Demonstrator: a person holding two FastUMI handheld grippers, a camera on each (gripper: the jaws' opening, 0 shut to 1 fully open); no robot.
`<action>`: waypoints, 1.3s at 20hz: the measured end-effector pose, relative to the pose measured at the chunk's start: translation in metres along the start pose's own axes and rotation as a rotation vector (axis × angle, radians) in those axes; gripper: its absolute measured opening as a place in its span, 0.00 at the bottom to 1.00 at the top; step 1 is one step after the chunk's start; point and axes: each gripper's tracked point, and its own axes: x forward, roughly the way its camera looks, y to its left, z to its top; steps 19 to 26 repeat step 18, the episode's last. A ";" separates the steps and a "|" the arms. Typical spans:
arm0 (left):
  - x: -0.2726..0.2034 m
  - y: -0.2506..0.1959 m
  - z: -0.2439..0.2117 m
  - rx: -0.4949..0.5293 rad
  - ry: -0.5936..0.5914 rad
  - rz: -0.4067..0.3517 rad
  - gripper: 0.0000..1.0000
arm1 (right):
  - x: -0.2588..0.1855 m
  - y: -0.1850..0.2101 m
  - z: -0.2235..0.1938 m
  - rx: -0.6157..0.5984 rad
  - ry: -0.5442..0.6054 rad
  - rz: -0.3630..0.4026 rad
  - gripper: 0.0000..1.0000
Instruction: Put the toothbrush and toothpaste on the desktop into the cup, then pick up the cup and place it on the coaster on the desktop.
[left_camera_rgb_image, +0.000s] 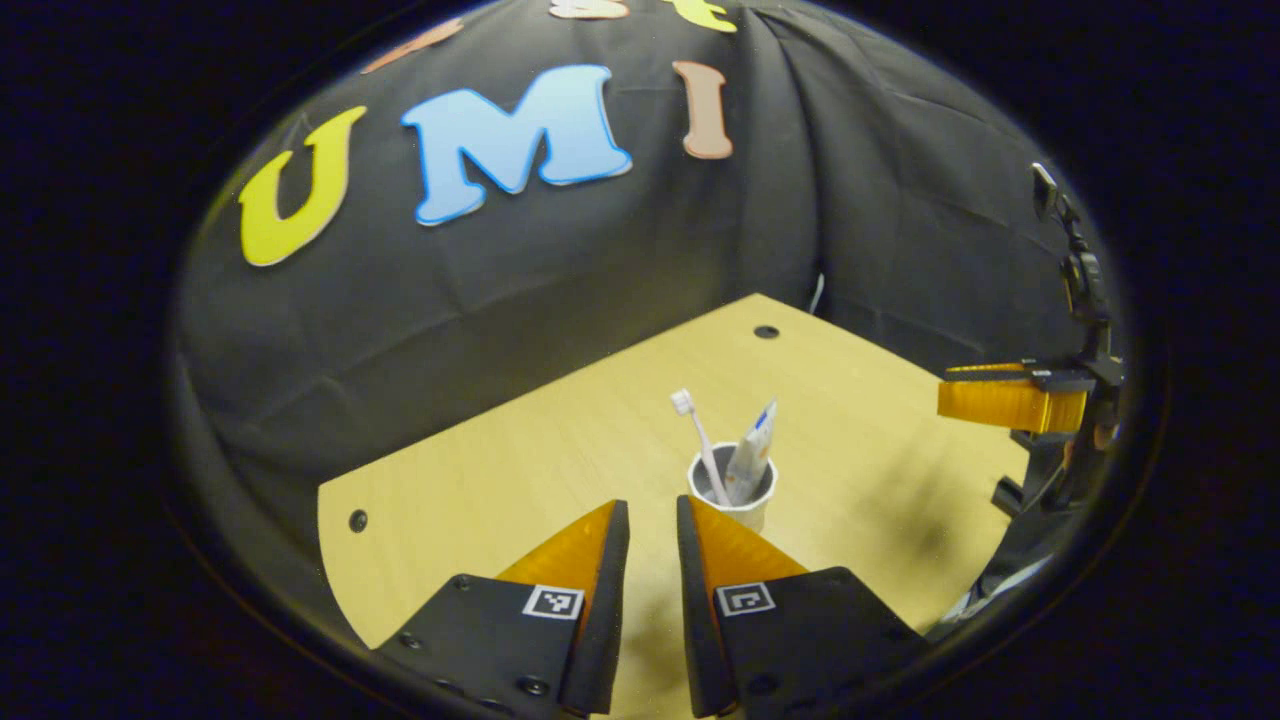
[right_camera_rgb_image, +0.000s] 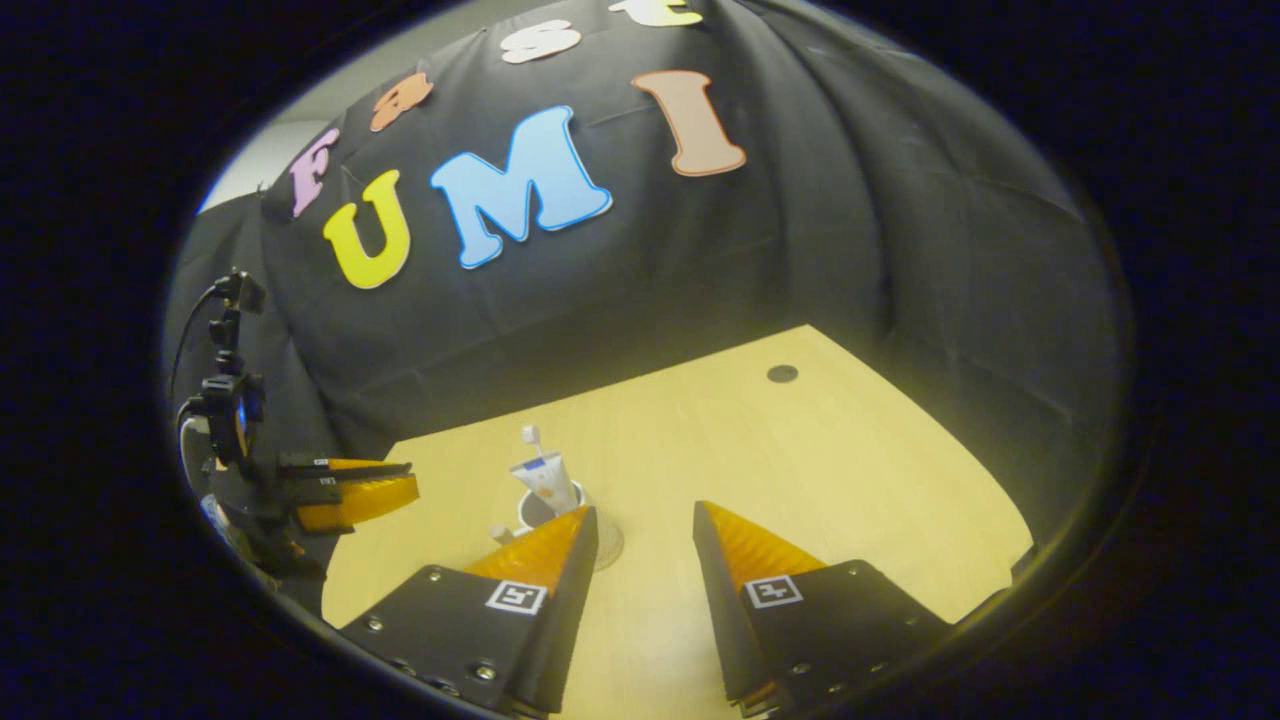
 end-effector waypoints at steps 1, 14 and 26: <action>-0.007 0.004 0.008 -0.034 -0.045 0.046 0.34 | 0.002 0.009 0.006 -0.025 -0.018 0.010 0.57; -0.073 0.024 0.035 -0.256 -0.232 0.345 0.34 | 0.007 0.064 0.051 -0.155 -0.141 0.053 0.53; -0.087 0.018 0.046 -0.305 -0.291 0.342 0.35 | -0.007 0.082 0.060 -0.190 -0.192 0.056 0.53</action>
